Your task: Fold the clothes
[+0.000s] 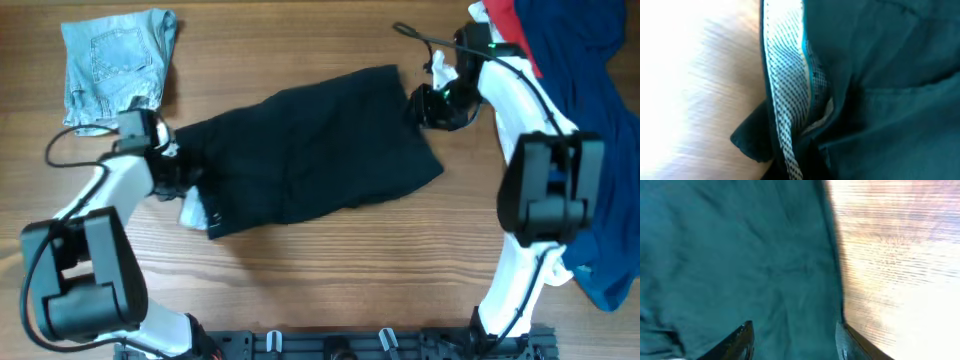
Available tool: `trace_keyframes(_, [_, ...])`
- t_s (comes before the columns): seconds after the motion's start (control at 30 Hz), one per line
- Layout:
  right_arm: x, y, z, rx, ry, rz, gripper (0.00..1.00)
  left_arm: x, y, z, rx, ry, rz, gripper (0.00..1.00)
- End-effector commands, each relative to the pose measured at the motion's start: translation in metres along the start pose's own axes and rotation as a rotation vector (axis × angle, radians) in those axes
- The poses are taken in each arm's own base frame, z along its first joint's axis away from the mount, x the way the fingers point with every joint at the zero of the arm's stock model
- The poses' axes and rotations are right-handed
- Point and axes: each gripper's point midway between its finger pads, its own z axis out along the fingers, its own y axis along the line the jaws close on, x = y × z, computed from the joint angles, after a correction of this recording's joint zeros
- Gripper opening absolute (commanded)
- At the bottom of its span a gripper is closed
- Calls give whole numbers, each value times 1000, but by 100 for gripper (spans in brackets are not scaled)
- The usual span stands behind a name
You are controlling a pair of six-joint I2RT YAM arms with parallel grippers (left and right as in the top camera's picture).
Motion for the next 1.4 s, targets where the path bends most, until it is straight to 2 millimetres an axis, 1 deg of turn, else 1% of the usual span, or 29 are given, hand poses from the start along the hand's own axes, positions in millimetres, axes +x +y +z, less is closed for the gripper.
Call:
trace_keyframes(0.0, [-1,31,-27,-68,-51,-79,53,-37,10,-48,-72,-56,47,4])
trace_keyframes(0.03, [1,35,-23,-70,-41,-85,51,-46,4,-61,-69,-59,67,4])
trace_keyframes(0.07, [3,39,-20,-72,-33,-96,47,-51,1,-68,-67,-68,74,4])
trace_keyframes(0.1, [6,47,-16,-75,-23,-112,29,-61,-6,-78,-59,-91,93,4])
trace_keyframes(0.13, [8,54,-13,-77,-16,-126,18,-70,-11,-87,-52,-113,98,4])
trace_keyframes(0.17, [10,61,-9,-80,-10,-142,4,-77,-17,-96,-39,-131,106,4])
trace_keyframes(0.2, [13,68,-4,-82,-2,-139,4,-84,-23,-104,-26,-149,111,4])
trace_keyframes(0.27, [19,84,14,-91,3,-141,4,-100,-38,-124,3,-197,133,4])
trace_keyframes(0.3, [23,89,24,-96,5,-133,4,-104,-44,-130,9,-213,150,4])
trace_keyframes(0.33, [29,94,36,-115,9,-123,4,-106,-50,-136,12,-221,180,4])
trace_keyframes(0.4, [37,101,50,-151,19,-113,4,-106,-59,-143,17,-226,215,4])
trace_keyframes(0.47, [47,102,67,-164,22,-78,4,-108,-69,-154,24,-236,233,4])
trace_keyframes(0.5, [51,103,75,-174,19,-70,4,-109,-77,-165,33,-251,250,4])
trace_keyframes(0.57, [53,104,82,-176,16,-45,4,-106,-89,-173,50,-256,272,4])
trace_keyframes(0.6, [54,105,84,-179,13,-40,4,-101,-100,-175,78,-247,292,4])
trace_keyframes(0.7, [52,99,94,-165,-13,67,4,-74,-136,-167,116,-199,382,4])
trace_keyframes(0.73, [53,96,96,-159,-16,88,4,-68,-145,-166,124,-192,403,4])
trace_keyframes(0.8, [56,88,101,-131,-20,139,4,-51,-170,-162,152,-176,454,4])
trace_keyframes(0.9, [63,80,108,-109,-3,175,4,-19,-215,-158,213,-158,517,4])
trace_keyframes(0.97, [64,80,109,-108,0,177,4,-5,-236,-156,248,-155,530,4])
trace_keyframes(1.0, [64,80,109,-108,-1,178,4,0,-245,-154,255,-159,524,4])
trace_keyframes(1.03, [63,80,109,-109,-2,179,4,5,-258,-152,277,-161,497,4])
trace_keyframes(1.1, [63,80,109,-111,-5,178,4,17,-273,-144,297,-142,483,4])
trace_keyframes(1.17, [63,80,109,-110,-4,178,4,30,-287,-127,303,-109,490,4])
trace_keyframes(1.23, [63,80,109,-110,-5,178,4,40,-290,-108,284,-63,464,4])
trace_keyframes(1.3, [62,81,109,-112,-9,175,4,49,-291,-83,258,-12,444,4])
trace_keyframes(1.33, [61,81,109,-114,-12,175,4,51,-292,-79,255,-6,444,4])
trace_keyframes(1.37, [59,82,108,-119,-20,191,4,53,-292,-69,246,10,421,4])
